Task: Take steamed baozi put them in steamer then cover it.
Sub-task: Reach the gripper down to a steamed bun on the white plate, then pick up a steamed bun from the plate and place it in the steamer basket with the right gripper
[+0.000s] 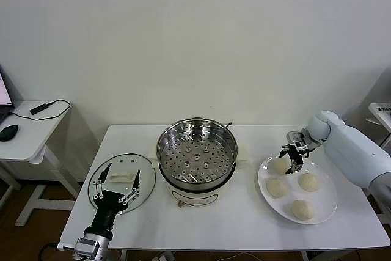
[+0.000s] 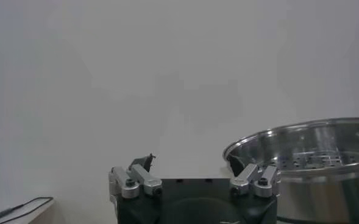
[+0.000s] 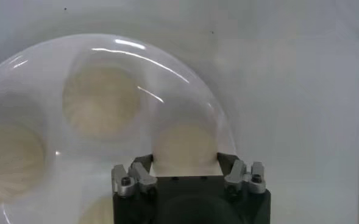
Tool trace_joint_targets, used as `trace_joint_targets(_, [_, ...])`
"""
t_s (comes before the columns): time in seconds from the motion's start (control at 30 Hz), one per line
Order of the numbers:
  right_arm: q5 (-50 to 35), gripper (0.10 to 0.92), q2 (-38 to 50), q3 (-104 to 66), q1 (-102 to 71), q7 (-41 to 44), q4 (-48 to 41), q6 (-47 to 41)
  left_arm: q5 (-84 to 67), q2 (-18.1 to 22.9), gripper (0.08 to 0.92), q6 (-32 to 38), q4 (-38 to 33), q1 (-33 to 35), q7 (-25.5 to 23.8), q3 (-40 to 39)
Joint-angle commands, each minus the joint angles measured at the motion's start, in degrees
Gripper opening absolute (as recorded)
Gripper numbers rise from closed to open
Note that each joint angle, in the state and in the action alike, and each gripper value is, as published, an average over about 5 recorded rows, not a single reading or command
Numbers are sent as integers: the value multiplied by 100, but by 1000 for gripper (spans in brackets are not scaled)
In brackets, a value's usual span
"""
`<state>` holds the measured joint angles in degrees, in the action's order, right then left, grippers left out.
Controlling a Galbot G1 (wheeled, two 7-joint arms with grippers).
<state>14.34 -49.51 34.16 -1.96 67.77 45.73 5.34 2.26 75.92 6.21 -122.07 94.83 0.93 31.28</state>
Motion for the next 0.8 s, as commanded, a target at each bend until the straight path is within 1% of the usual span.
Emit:
trace_joint_targets(0.03, [40,714,-5,28,14,18,48,15,1,-3,823,8,-7,5,4,14])
trace_joint_targets(0.2, [28,673,175,80,120,137,386,104,-3,-12,823,12,12,-29,5,22])
trace_joint_targets(0.47, [-271,646,691,636,1027,351,1470,318,-28,-56,823,4,-10,-119,7,20])
trace_joint_targets(0.63, [-532,638,693,1514,2286,502,2017,1097,-32,-65,823,6,-69,-128,7,-26])
trace_joint_targets(0.8, [-841,635,377,2198,3286,500,2566,1572,-32,-66,823,6,-113,-122,10,-58])
